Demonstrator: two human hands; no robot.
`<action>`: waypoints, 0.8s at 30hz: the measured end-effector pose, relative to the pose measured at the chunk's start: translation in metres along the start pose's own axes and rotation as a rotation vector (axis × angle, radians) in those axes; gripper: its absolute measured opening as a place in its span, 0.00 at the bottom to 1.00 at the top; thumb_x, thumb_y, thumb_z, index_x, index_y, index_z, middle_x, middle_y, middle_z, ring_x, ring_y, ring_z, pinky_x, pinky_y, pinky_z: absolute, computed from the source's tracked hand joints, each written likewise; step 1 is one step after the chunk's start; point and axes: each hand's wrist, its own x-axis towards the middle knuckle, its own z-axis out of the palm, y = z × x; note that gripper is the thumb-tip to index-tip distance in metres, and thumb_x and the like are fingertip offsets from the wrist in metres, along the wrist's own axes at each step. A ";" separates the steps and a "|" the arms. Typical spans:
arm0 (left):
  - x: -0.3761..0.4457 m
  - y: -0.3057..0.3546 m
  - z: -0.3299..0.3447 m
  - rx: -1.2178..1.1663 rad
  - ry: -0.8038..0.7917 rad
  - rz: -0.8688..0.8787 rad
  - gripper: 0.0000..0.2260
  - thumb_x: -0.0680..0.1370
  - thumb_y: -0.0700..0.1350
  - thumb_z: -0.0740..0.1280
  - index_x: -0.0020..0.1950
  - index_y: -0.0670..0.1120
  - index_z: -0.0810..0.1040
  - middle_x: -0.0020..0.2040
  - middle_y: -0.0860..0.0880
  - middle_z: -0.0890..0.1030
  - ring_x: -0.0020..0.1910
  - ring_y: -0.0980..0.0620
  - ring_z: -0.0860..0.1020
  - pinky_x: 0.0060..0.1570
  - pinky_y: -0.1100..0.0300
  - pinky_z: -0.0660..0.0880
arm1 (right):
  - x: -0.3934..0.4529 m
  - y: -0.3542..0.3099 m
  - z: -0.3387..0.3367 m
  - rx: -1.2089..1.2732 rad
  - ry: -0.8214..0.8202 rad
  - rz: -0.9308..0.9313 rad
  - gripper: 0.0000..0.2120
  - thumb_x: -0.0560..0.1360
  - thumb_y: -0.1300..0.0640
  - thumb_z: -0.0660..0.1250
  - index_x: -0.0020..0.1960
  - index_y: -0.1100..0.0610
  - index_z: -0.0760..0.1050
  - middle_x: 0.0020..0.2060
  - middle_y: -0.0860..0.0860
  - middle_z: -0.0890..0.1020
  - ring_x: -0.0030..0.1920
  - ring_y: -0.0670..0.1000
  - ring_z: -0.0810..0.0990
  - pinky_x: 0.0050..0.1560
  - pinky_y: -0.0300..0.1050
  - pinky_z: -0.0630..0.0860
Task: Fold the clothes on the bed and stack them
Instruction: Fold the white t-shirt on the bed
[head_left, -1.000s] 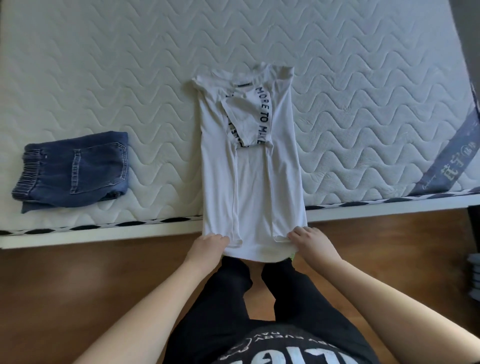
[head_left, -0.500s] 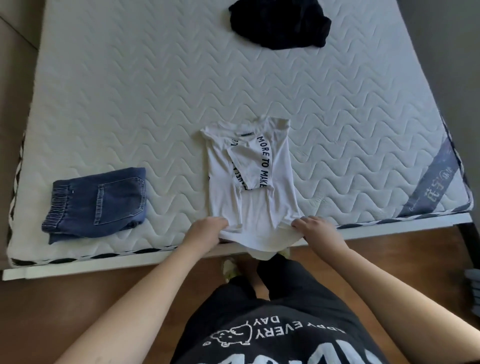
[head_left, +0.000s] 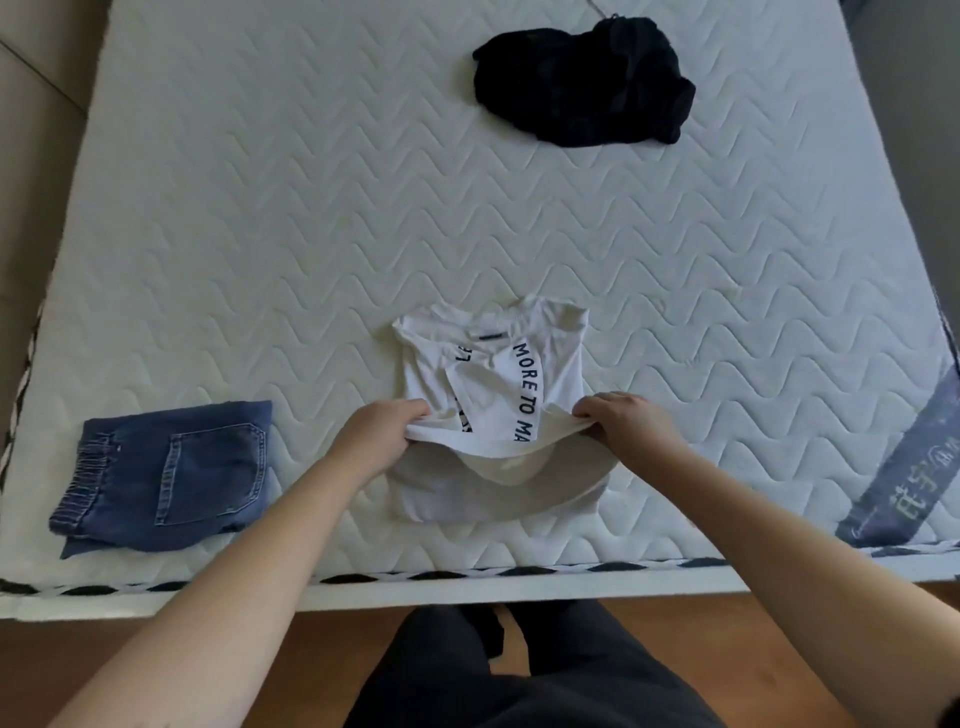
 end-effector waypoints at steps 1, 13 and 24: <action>0.015 -0.004 -0.003 -0.011 -0.006 -0.006 0.15 0.72 0.36 0.63 0.53 0.52 0.78 0.48 0.46 0.82 0.46 0.43 0.79 0.38 0.57 0.68 | 0.013 0.006 -0.002 0.025 -0.001 0.015 0.07 0.77 0.60 0.68 0.54 0.59 0.81 0.46 0.55 0.83 0.48 0.58 0.81 0.45 0.48 0.74; 0.189 -0.067 -0.009 -0.254 -0.186 0.065 0.10 0.78 0.47 0.70 0.58 0.53 0.83 0.54 0.58 0.83 0.54 0.58 0.78 0.55 0.64 0.72 | 0.183 0.084 0.021 0.321 -0.243 0.231 0.07 0.70 0.52 0.77 0.46 0.43 0.82 0.36 0.40 0.80 0.40 0.44 0.77 0.38 0.27 0.68; 0.306 -0.086 0.003 0.025 -0.245 0.109 0.05 0.76 0.52 0.70 0.48 0.52 0.78 0.46 0.51 0.81 0.49 0.49 0.78 0.46 0.57 0.71 | 0.273 0.135 0.051 0.236 -0.312 0.251 0.05 0.71 0.52 0.75 0.46 0.44 0.82 0.37 0.43 0.81 0.42 0.46 0.78 0.42 0.40 0.69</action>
